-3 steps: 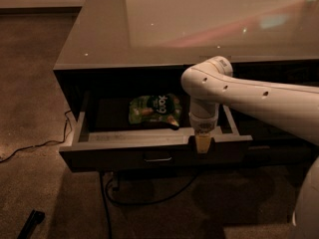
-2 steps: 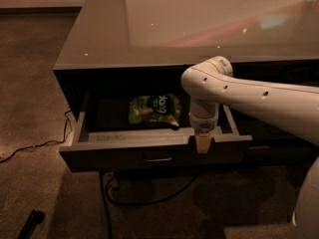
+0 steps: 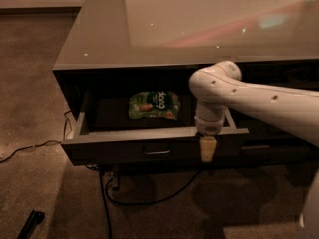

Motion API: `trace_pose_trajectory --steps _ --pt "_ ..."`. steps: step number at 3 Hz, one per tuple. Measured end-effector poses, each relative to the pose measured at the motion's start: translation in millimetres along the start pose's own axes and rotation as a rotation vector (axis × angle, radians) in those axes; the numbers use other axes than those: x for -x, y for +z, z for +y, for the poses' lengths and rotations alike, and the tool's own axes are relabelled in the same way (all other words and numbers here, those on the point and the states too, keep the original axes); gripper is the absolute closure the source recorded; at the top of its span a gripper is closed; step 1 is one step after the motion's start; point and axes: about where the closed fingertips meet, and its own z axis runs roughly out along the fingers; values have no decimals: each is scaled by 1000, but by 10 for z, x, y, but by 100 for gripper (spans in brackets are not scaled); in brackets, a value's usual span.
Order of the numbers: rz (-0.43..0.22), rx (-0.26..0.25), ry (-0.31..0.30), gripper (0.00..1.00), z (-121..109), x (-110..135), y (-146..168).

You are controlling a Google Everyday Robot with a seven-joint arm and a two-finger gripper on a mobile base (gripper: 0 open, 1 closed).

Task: Open top drawer

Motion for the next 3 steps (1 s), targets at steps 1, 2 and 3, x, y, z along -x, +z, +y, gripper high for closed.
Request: trace_pose_trajectory --steps 1,2,3 --pt "-10 15 33 0 105 -108 47" --pt "-16 -12 77 0 378 -238 -58" --pt "-1 -17 114 19 715 -388 -109"
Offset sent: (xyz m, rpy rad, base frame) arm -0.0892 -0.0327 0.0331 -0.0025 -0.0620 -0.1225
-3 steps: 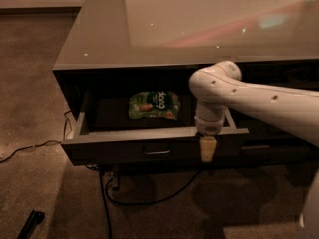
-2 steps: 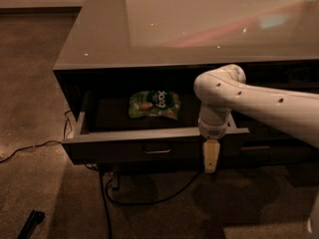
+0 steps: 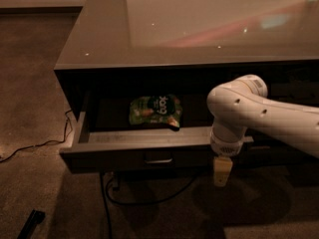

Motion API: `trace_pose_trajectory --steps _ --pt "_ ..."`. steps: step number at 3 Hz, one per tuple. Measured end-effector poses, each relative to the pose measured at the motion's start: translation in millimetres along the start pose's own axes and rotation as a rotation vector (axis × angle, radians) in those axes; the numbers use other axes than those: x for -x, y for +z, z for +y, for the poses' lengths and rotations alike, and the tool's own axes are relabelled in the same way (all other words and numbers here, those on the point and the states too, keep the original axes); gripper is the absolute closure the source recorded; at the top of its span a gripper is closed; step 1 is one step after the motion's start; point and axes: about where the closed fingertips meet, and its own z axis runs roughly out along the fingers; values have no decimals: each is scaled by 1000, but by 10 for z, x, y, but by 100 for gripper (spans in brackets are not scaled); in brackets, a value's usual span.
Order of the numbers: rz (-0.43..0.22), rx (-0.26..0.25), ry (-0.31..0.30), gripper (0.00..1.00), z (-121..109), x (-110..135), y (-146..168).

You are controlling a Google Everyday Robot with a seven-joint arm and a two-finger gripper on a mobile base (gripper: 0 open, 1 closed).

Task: Open top drawer

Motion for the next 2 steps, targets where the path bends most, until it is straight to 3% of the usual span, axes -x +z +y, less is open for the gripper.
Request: trace_pose_trajectory --steps 1,2 --pt "13 13 18 42 208 -108 4" --pt "13 13 18 65 206 -107 -1"
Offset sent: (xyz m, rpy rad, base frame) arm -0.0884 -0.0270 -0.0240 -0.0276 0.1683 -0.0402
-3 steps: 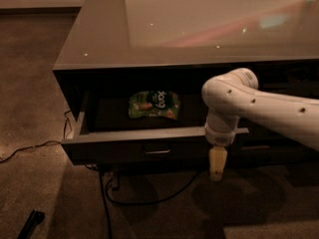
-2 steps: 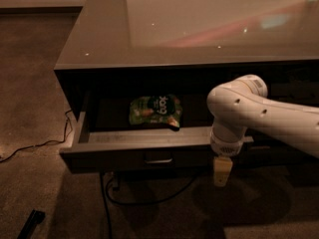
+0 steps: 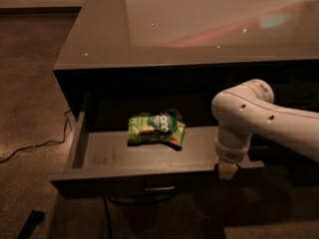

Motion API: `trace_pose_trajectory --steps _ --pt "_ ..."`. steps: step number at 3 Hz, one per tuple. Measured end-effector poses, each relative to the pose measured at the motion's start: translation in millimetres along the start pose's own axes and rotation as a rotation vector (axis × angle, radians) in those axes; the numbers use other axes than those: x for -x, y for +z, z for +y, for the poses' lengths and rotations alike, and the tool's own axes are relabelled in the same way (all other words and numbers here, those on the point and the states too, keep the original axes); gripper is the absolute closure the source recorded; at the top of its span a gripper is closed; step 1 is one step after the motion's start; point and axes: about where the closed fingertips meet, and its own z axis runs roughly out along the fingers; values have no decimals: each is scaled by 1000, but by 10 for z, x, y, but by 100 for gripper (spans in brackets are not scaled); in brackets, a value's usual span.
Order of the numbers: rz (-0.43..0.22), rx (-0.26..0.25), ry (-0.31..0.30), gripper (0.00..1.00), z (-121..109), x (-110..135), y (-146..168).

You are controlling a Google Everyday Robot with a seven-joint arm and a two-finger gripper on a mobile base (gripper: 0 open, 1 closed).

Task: Open top drawer

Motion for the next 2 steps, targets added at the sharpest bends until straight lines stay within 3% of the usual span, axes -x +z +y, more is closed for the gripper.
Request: trace_pose_trajectory --steps 1,2 --pt "0 0 0 62 0 0 0" --pt "0 0 0 39 0 0 0"
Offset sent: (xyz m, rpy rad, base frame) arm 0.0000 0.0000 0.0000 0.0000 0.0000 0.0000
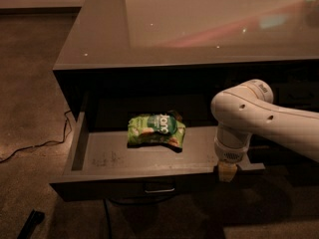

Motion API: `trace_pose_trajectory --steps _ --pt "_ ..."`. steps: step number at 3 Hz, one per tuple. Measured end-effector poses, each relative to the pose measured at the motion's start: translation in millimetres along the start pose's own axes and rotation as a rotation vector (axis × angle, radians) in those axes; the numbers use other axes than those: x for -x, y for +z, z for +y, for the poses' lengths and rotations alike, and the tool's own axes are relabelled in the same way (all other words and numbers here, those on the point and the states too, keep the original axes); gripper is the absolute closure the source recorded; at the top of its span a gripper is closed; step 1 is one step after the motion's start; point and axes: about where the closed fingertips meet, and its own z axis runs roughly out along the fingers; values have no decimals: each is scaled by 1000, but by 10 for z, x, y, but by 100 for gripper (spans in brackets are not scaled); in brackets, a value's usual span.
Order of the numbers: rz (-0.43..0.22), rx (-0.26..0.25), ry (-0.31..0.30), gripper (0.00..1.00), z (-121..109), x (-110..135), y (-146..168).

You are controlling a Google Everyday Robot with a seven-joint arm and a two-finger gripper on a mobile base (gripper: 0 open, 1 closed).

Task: Open top drawer

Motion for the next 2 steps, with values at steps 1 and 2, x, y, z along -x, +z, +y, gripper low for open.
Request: trace_pose_trajectory --steps 1,2 --pt "0 0 0 17 0 0 0" --pt "0 0 0 0 0 0 1"
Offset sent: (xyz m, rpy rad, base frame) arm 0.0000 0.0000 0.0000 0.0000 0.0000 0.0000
